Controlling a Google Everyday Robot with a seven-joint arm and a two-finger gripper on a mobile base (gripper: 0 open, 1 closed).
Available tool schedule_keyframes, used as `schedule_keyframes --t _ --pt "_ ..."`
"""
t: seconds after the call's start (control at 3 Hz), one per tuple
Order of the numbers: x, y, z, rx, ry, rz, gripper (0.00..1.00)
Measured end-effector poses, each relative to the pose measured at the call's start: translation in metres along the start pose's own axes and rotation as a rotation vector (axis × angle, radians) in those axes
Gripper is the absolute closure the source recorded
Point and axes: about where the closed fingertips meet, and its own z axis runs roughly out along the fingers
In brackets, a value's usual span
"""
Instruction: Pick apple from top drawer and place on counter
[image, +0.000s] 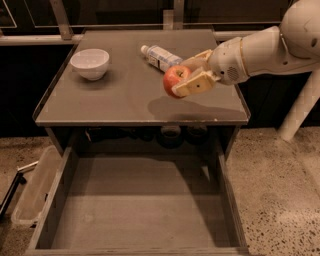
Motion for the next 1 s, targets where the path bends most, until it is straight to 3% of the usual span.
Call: schedule_keyframes --t 0.67,1.0 --pt "0.014 -0.060 0.022 0.124 0.007 0.110 1.00" --pt "0.032 -0.065 0.031 0.129 0.023 0.146 1.00"
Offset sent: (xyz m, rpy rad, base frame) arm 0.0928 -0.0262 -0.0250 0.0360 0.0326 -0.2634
